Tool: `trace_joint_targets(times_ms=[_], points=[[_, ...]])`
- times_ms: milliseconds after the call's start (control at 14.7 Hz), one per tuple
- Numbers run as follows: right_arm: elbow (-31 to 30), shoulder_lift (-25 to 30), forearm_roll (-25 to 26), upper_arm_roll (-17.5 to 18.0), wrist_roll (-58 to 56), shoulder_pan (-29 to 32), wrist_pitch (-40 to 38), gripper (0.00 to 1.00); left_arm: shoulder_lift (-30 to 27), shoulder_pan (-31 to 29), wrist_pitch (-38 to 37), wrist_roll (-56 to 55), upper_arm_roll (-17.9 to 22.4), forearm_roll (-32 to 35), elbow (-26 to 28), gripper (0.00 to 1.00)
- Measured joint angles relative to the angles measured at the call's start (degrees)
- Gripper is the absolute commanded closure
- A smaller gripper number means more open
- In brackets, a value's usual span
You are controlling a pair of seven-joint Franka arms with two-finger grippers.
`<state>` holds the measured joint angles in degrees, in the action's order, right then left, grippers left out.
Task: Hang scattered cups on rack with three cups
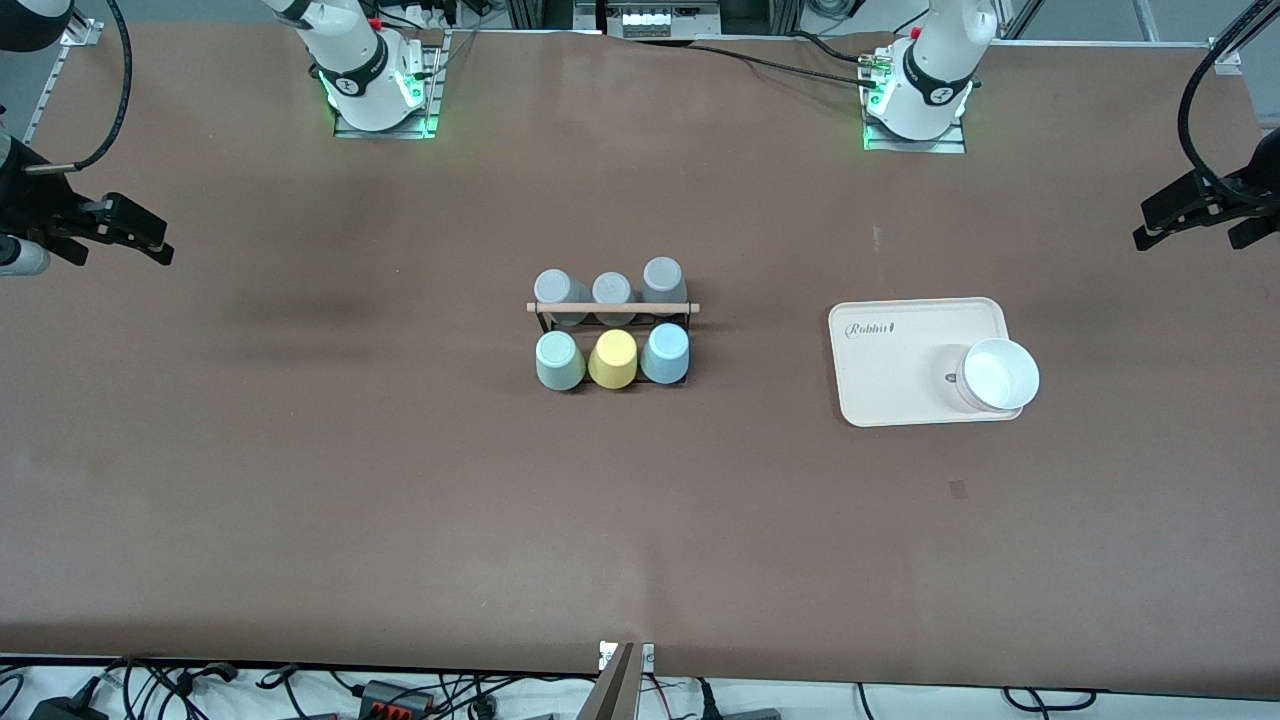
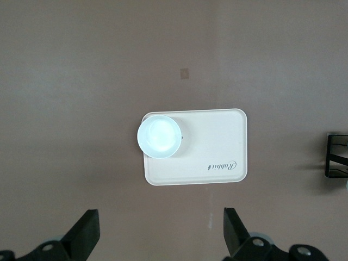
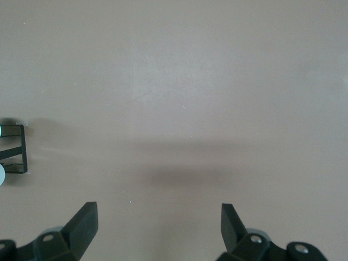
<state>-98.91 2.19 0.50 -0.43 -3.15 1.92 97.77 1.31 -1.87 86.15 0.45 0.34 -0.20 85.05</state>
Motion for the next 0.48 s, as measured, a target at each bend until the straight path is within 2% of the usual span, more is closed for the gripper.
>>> trace_joint_targets(times_ms=[477], points=[[0.1, 0.8, 0.0, 0.1, 0.0, 0.0, -0.6, 0.00, 0.0, 0.0, 0.0, 0.0, 0.0, 0.0, 0.0, 0.00]])
